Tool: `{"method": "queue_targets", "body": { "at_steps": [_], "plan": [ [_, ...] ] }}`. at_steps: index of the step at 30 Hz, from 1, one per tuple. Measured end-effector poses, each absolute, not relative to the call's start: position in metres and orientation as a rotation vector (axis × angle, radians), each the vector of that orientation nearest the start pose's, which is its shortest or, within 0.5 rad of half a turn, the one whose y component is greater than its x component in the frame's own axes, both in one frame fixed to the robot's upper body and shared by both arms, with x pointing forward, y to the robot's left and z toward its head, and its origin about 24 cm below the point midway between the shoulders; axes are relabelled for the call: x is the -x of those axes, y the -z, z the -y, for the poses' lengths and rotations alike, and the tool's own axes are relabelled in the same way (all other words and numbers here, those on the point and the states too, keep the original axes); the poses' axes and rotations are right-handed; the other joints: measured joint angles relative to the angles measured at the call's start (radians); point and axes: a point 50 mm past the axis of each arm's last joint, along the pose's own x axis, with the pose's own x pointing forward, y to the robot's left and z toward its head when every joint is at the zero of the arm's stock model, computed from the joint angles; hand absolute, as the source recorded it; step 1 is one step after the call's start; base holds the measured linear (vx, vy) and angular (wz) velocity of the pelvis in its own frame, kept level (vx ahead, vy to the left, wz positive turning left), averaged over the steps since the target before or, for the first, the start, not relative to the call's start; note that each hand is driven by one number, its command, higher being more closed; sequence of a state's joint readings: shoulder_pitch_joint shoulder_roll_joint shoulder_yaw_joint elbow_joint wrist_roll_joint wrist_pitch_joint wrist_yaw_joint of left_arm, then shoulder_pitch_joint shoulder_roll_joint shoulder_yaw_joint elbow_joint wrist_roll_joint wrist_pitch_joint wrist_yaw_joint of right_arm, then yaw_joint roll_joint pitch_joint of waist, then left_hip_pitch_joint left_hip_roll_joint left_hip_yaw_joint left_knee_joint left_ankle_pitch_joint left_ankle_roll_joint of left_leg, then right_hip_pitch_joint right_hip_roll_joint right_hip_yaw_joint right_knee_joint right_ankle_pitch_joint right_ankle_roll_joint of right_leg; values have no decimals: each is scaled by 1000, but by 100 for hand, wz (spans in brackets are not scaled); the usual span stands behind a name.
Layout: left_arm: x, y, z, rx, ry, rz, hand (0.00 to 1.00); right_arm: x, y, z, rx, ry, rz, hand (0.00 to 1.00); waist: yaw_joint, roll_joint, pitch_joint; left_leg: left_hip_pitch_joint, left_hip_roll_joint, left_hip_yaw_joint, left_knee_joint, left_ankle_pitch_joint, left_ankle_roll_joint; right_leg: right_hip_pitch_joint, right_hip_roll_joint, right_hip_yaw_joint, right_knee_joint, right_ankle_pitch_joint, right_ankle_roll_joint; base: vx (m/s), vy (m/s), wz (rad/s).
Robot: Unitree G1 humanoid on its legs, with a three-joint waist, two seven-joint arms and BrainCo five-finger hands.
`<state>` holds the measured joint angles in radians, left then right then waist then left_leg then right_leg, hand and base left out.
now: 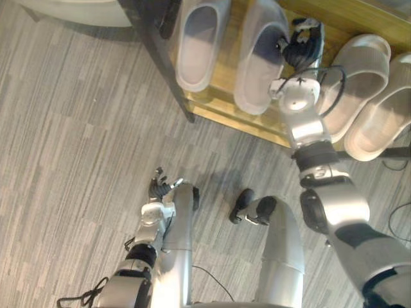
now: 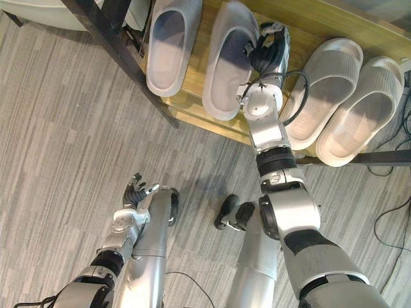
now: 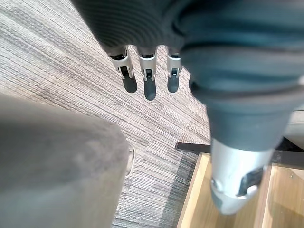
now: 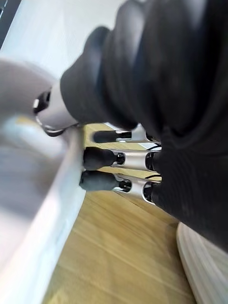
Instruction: Organize the slippers on the shoe rack
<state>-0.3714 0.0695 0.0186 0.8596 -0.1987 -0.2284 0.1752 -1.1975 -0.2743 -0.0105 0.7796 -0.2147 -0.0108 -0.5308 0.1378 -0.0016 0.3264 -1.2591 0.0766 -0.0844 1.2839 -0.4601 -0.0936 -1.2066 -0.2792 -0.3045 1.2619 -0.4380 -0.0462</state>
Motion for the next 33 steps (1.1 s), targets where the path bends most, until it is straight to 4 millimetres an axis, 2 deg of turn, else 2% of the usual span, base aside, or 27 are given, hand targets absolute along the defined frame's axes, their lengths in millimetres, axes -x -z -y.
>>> {"method": "queue_targets", "body": {
  "at_steps": [4, 9, 18, 26, 29, 31, 33],
  "plan": [
    [-298, 30, -164, 82, -196, -278, 0, -402, -295, 163, 295, 524, 555, 0, 2, 0, -6, -10, -1, -7, -11, 11, -6, -1, 0, -15, -9, 3, -7, 9, 9, 5],
    [-295, 36, -164, 78, -205, -305, 0, -402, -294, 164, 256, 523, 548, 0, 2, -5, -32, -16, 0, -7, -14, 12, -8, -13, 0, -12, -8, 1, -15, 14, 11, 0],
    [-294, 37, -166, 74, -221, -313, 0, -402, -290, 163, 229, 504, 550, 0, -1, -5, -33, -10, 6, -1, -14, 12, -9, -13, 5, -7, -11, 7, -25, 10, 29, -3],
    [-292, 40, -170, 63, -228, -331, 0, -393, -255, 146, 177, 447, 534, 0, -8, -6, -34, 11, 29, 16, -28, 12, -9, -6, 25, 4, -28, 16, -36, 20, 24, -8],
    [-290, 44, -173, 55, -232, -356, 0, -389, -234, 140, 134, 425, 497, 0, -16, -6, -34, 33, 32, 16, -39, 13, -10, 19, 30, -2, -40, 16, -36, 37, 32, 0],
    [-288, 46, -175, 49, -238, -371, 0, -388, -213, 130, 74, 394, 436, 0, -21, -16, -40, 45, 33, 18, -49, 14, -11, 24, 30, 3, -45, 15, -35, 19, 15, 0],
    [-288, 46, -175, 49, -238, -369, 0, -387, -204, 126, 52, 381, 410, 0, -21, -16, -40, 44, 33, 18, -49, 14, -12, 24, 31, 2, -45, 15, -34, 10, 16, 1]
  ]
}}
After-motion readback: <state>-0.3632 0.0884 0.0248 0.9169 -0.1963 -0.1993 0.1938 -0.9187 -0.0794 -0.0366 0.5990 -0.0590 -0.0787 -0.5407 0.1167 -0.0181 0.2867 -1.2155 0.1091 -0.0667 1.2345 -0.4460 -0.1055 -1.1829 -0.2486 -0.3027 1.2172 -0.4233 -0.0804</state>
